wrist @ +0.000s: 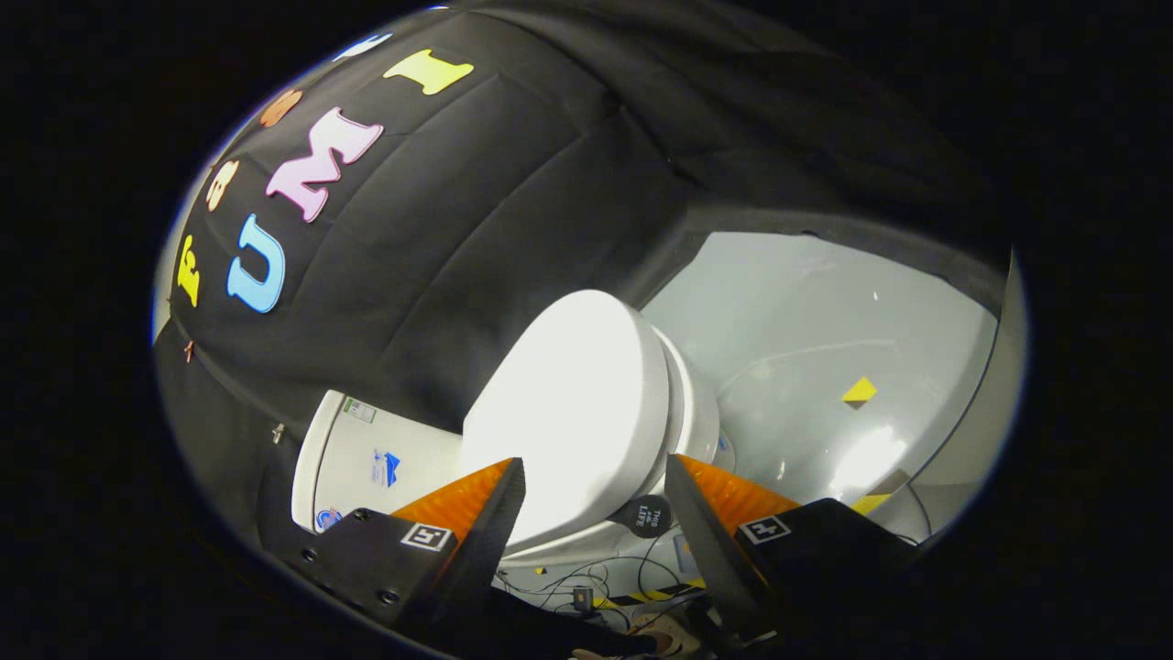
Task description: Open the toilet lid.
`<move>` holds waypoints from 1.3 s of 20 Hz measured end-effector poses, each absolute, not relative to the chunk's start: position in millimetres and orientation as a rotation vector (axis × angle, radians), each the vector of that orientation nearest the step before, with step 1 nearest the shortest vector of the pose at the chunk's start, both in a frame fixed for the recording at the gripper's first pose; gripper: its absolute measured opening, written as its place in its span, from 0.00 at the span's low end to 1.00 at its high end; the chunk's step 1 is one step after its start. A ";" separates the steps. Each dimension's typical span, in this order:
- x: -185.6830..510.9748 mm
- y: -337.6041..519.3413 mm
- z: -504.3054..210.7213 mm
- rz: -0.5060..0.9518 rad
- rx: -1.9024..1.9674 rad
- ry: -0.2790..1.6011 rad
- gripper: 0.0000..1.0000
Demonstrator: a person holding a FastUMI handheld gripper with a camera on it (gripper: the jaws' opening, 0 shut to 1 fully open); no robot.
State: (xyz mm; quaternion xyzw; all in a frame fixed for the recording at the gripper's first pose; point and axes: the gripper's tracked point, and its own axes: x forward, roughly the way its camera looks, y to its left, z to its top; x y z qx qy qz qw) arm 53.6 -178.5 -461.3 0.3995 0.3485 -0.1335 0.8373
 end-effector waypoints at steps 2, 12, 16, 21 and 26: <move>51.0 -176.4 -478.0 -0.288 0.896 0.756 0.97; 41.7 -158.2 -543.8 -0.278 1.158 0.794 0.55; 43.7 -151.4 -550.1 -0.260 1.241 0.784 0.37; 45.3 -150.5 -557.3 -0.279 1.317 0.770 0.17; 50.0 -150.2 -550.9 -0.245 1.301 0.733 0.05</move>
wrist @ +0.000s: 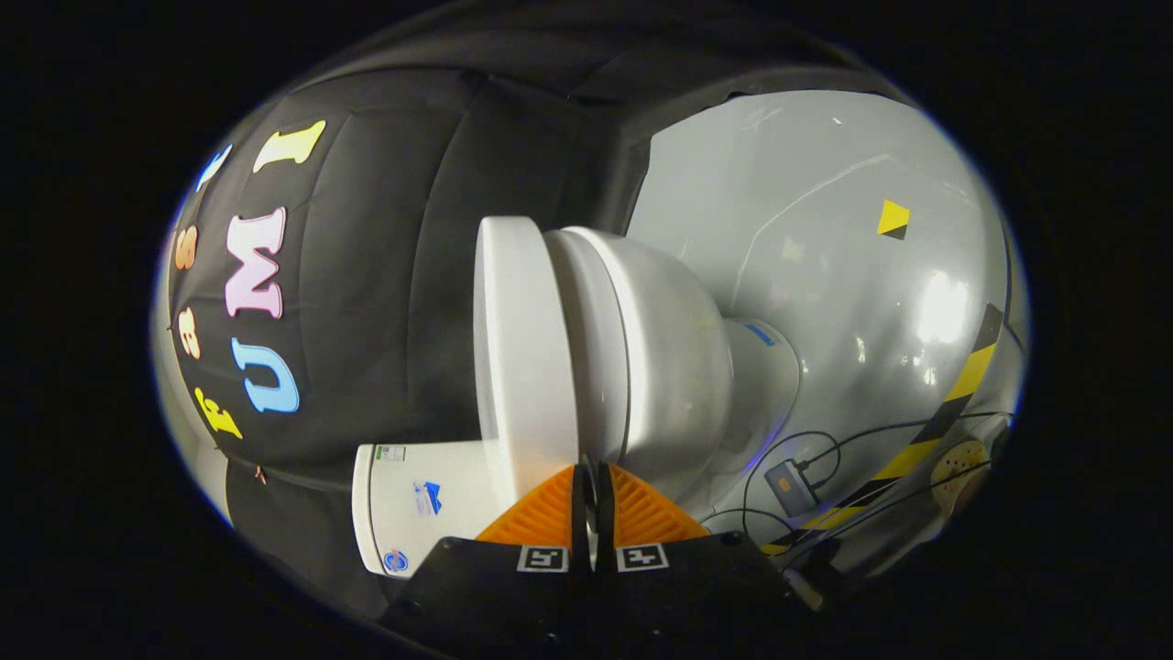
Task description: Open the toilet lid.
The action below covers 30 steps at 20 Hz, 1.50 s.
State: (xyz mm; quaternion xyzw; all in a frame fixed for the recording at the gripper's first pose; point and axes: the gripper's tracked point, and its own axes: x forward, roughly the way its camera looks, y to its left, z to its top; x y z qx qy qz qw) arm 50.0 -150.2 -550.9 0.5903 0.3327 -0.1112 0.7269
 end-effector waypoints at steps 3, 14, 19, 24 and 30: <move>50.7 -148.3 -548.7 -0.244 1.264 0.748 0.05; 56.9 -142.1 -513.2 -0.250 1.050 0.787 0.05; 64.6 -127.8 -475.3 -0.242 0.890 0.784 0.05; 77.3 -97.0 -419.6 -0.215 0.682 0.753 0.05; 87.9 -50.7 -370.9 -0.188 0.499 0.709 0.05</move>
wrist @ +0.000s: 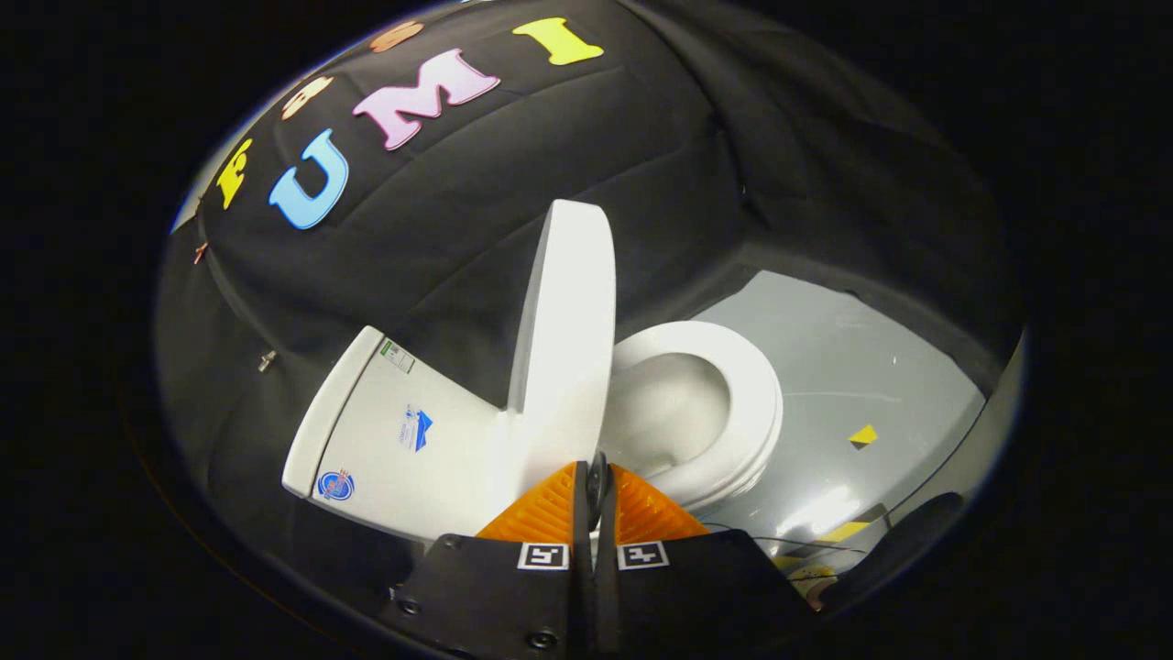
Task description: Open the toilet lid.
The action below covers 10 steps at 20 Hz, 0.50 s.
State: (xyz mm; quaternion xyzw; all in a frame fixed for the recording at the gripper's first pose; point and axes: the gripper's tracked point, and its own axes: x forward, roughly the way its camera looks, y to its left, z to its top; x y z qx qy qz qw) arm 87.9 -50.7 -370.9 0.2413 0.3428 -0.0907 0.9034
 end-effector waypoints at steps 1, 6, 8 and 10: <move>89.5 -43.2 -364.4 -0.181 0.482 0.700 0.05; 97.9 0.0 -337.8 -0.124 0.390 0.663 0.05; 101.0 19.0 -327.4 -0.091 0.358 0.647 0.05; 105.1 36.0 -321.2 -0.058 0.309 0.633 0.05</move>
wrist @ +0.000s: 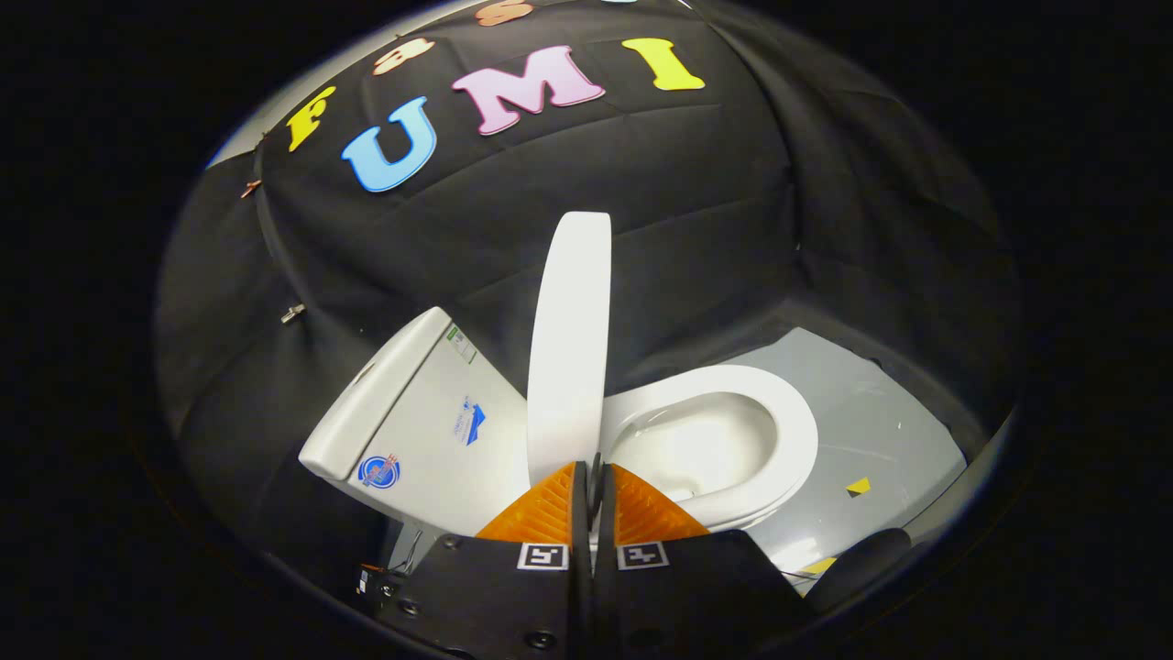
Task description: Open the toilet lid.
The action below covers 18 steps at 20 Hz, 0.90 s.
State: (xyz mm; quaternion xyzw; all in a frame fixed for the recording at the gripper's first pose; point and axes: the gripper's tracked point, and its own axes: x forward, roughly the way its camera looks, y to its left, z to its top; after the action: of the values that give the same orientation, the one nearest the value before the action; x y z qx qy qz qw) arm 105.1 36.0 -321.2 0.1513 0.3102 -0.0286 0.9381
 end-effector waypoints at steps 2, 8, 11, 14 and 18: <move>107.0 51.6 -314.2 -0.027 0.279 0.624 0.05; 114.1 92.6 -304.8 0.043 0.146 0.613 0.05; 117.4 113.5 -302.8 0.075 0.078 0.602 0.05; 119.8 133.0 -302.6 0.107 -0.010 0.591 0.05; 122.2 152.8 -305.4 0.133 -0.077 0.576 0.05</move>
State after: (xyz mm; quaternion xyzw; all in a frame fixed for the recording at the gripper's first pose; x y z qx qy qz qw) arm 122.2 152.8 -305.4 -0.0380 0.2837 0.0657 0.9559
